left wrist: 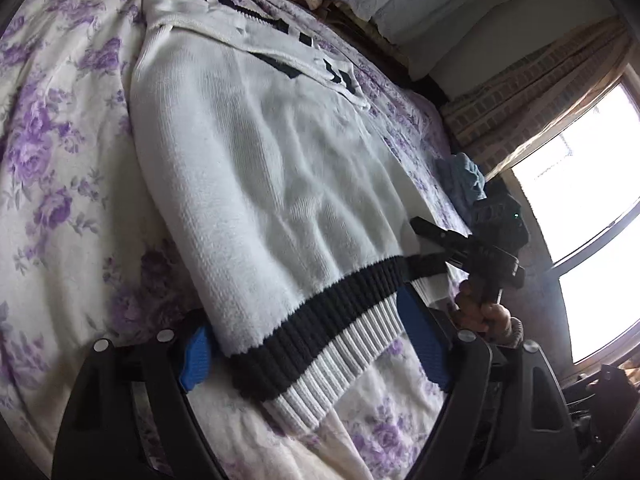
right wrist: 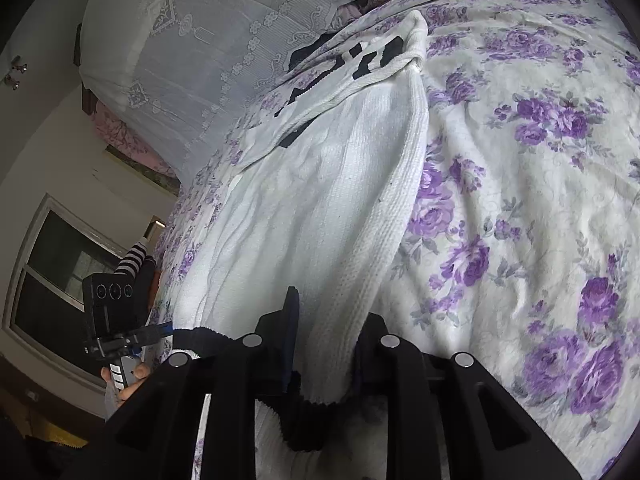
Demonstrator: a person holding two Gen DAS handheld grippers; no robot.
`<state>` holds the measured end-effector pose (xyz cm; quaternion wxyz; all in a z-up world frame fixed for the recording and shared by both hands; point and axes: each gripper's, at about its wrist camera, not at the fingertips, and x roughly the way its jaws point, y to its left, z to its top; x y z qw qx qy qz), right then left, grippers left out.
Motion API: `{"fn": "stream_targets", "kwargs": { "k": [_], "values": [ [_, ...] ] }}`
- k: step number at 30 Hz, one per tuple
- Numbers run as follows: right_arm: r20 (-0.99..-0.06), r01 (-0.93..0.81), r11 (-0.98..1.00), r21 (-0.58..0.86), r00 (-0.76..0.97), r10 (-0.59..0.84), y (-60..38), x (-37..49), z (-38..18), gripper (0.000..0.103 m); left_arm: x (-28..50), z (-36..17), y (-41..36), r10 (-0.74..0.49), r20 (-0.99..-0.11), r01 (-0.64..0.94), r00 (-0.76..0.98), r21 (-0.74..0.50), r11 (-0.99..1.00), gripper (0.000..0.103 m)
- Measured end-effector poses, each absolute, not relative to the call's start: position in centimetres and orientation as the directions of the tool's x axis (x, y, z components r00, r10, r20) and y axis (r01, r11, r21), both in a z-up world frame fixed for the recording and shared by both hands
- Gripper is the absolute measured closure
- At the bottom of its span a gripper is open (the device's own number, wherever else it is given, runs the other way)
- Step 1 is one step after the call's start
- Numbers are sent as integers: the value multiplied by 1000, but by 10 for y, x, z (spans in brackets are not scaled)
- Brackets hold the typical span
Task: Fold small clothes
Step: 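Grasp the striped hem with both grippers, then lift the hem with both grippers and fold it toward the collar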
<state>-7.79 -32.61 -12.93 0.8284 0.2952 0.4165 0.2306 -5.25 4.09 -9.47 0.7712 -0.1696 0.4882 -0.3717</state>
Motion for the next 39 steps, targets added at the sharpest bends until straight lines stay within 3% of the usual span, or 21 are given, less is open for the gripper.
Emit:
{"fn": "stream_targets", "kwargs": {
  "k": [2, 3, 4, 5, 7, 8, 14, 19, 39],
  "values": [
    [-553, -136, 719, 682, 547, 628, -326, -78, -129, 79, -41, -95, 44, -736, -618, 373, 275, -637, 675, 24],
    [-552, -136, 717, 683, 547, 629, -327, -78, -129, 79, -33, -99, 48, -735, -616, 341, 283, -652, 677, 30],
    [-551, -135, 718, 683, 549, 628, -326, -79, -129, 79, -27, -103, 52, -739, -614, 313, 276, -670, 673, 45],
    [-550, -135, 717, 683, 552, 627, -327, -79, -128, 80, -23, -107, 56, -739, -618, 286, 270, -681, 674, 53],
    [-547, -136, 719, 681, 558, 624, -327, -82, -127, 79, -24, -111, 61, -731, -627, 273, 268, -678, 682, 90],
    [-545, -140, 720, 680, 560, 624, -327, -84, -126, 79, -27, -112, 61, -735, -626, 278, 261, -681, 678, 93],
    [-527, -167, 735, 657, 596, 606, -324, -92, -114, 90, -30, -99, 53, -685, -663, 330, 302, -602, 727, 93],
    [-474, -181, 681, 710, 593, 651, -330, -82, -98, 91, -18, -82, 53, -672, -670, 348, 316, -578, 738, 93],
    [-488, -108, 671, 734, 604, 630, -335, 24, -69, 91, 69, -39, 48, -605, -677, 312, 419, -518, 796, 93]
  ]
}}
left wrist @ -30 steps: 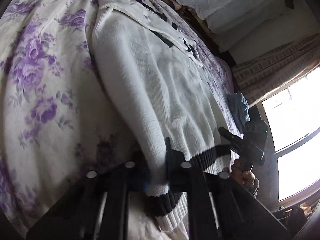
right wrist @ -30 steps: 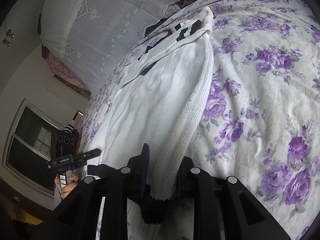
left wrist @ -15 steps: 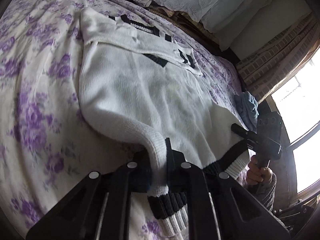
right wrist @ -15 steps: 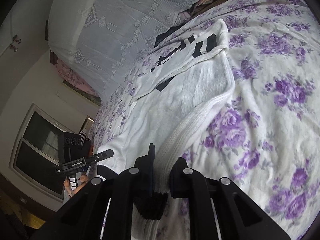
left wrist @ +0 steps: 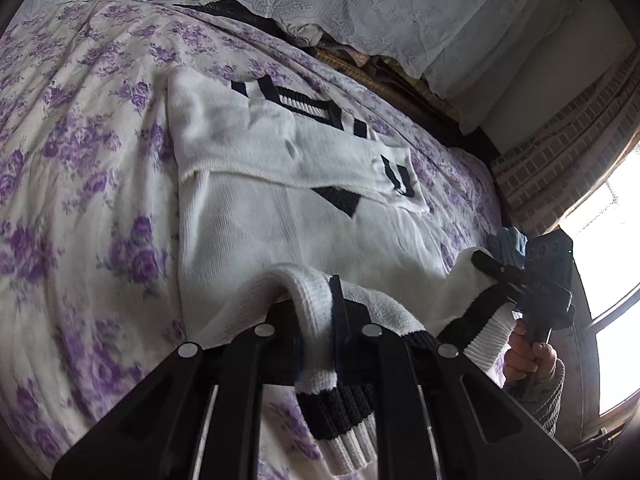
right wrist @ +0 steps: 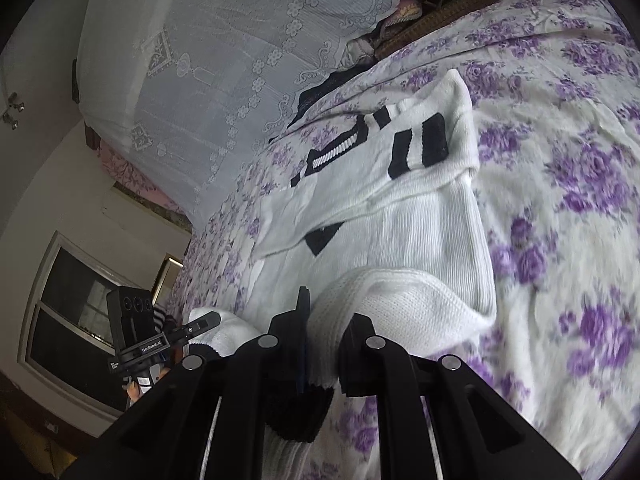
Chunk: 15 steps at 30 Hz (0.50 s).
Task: Fold small clothes
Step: 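Lift the hem with both grippers and fold it toward the collar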
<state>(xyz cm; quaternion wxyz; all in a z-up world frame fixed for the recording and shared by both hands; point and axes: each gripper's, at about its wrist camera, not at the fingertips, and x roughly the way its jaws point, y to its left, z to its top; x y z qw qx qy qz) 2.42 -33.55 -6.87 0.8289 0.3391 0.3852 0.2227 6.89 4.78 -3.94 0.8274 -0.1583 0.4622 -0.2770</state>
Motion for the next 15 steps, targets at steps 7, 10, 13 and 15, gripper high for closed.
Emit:
{"fn": "stream_targets", "kwargs": {
  "k": [7, 10, 13, 15],
  "values": [
    [-480, -78, 655, 752, 617, 624, -346, 60, -69, 91, 101, -33, 49, -594, -672, 291, 442, -519, 804, 93],
    [-478, -71, 651, 756, 621, 622, -350, 76, -69, 91, 119, -30, 47, -588, -673, 286, 448, -516, 808, 93],
    [-475, -62, 646, 761, 625, 620, -352, 92, -69, 91, 134, -28, 45, -584, -672, 281, 455, -514, 811, 93],
    [-470, -61, 641, 765, 627, 621, -354, 103, -69, 91, 144, -26, 45, -586, -667, 278, 459, -519, 808, 93]
  ]
}}
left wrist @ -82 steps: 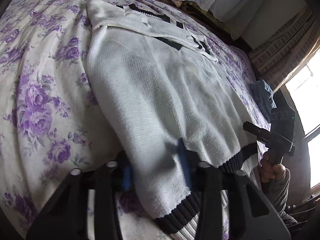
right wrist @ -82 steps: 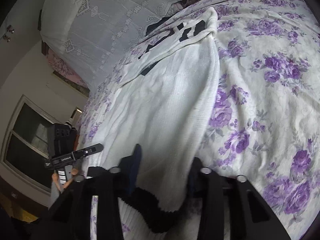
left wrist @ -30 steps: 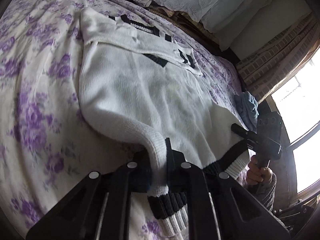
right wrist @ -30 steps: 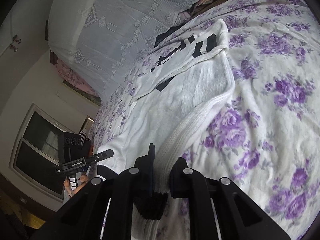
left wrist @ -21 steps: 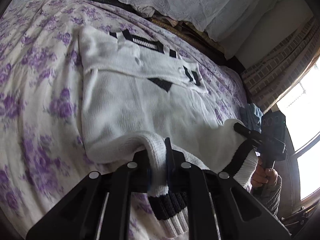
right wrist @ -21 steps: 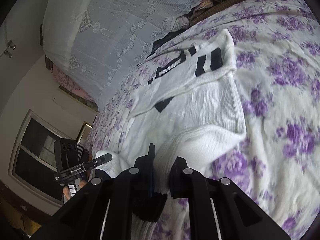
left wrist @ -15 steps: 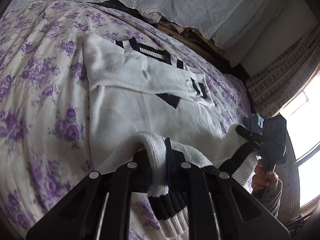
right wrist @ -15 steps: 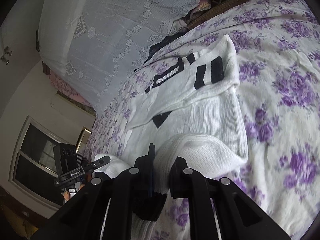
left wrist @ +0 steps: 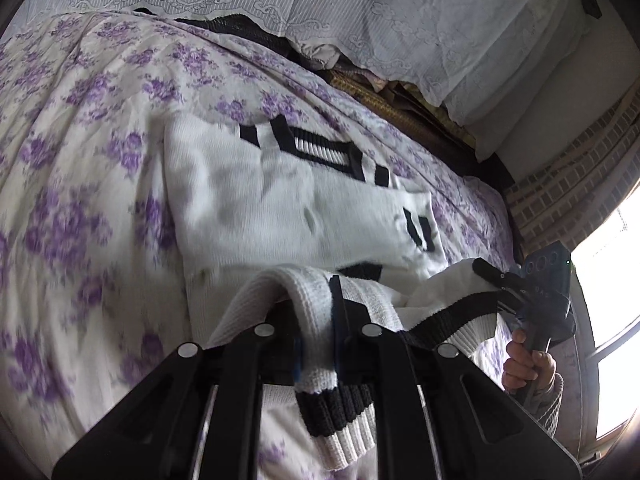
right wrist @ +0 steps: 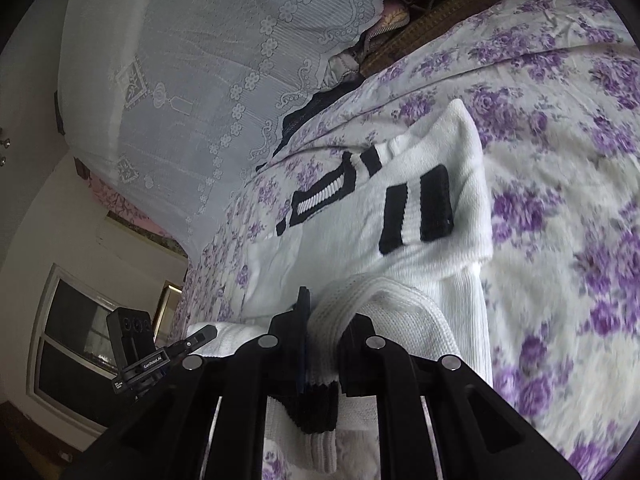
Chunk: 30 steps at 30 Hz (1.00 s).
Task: Fold small clothes
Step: 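Lift the hem with both grippers and fold it toward the collar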
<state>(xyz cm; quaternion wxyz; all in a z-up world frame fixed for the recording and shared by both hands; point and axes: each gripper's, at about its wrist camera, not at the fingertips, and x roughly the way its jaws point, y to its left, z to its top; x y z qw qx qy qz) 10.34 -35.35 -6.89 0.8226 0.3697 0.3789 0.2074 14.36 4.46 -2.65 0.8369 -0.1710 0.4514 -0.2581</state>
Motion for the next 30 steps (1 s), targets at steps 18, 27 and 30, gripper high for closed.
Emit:
{"fn": "stream_targets", "kwargs": {
  "k": [18, 27, 30],
  "values": [
    [-452, -6, 601, 799, 653, 608, -366, 200, -86, 91, 241, -34, 48, -583, -657, 210, 479, -559, 802, 93],
    [-399, 2, 519, 854, 642, 655, -383, 208, -117, 73, 264, -78, 59, -623, -647, 150, 439, -631, 761, 89],
    [-394, -54, 560, 827, 653, 646, -384, 193, -98, 51, 252, -64, 67, -644, -615, 174, 456, -648, 742, 57]
  ]
}}
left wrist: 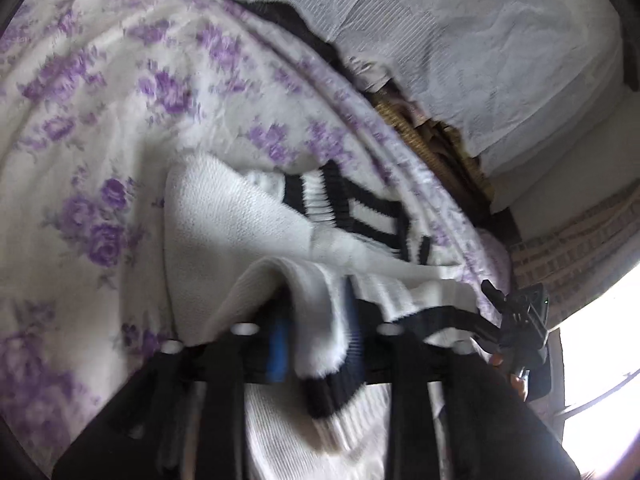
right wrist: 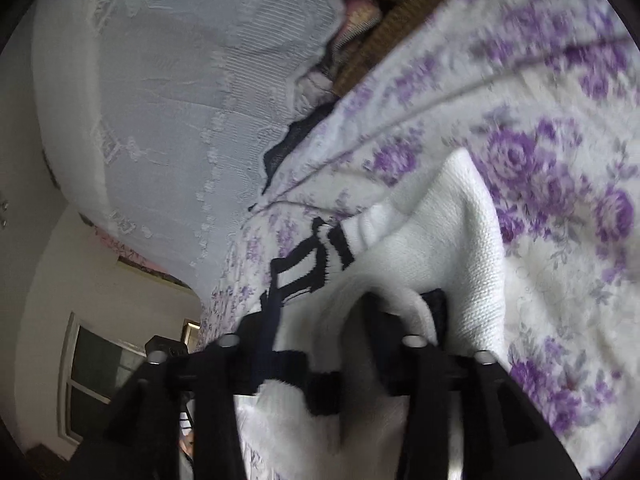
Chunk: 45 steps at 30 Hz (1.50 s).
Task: Fold small clothes
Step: 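Lift the hem with both grippers and fold it toward the collar, then open both grippers and release the folded hem onto the sweater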
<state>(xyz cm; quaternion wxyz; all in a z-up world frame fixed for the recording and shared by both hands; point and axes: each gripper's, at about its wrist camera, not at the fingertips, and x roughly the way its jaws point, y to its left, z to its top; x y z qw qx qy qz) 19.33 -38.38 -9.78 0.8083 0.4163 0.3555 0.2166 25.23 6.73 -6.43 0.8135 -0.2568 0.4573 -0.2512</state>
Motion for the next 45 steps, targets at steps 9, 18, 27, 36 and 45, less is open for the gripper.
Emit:
{"fn": "stream_targets", "kwargs": {
  "k": [9, 18, 27, 36, 45],
  "values": [
    [-530, -175, 717, 675, 560, 637, -348, 128, -80, 51, 189, -46, 96, -662, -610, 229, 436, -636, 737, 25],
    [-595, -205, 761, 616, 511, 620, -322, 131, -83, 49, 170, -29, 48, -703, -617, 377, 353, -594, 711, 25],
    [-599, -189, 743, 642, 481, 640, -320, 144, -92, 44, 196, -56, 34, -675, -677, 312, 294, -599, 737, 23],
    [-500, 17, 716, 698, 727, 471, -359, 235, -60, 44, 285, -12, 58, -583, -560, 110, 589, -659, 744, 24],
    [-523, -29, 794, 607, 738, 427, -343, 215, -68, 44, 263, -29, 31, -465, -690, 185, 554, -442, 877, 23]
  ]
}}
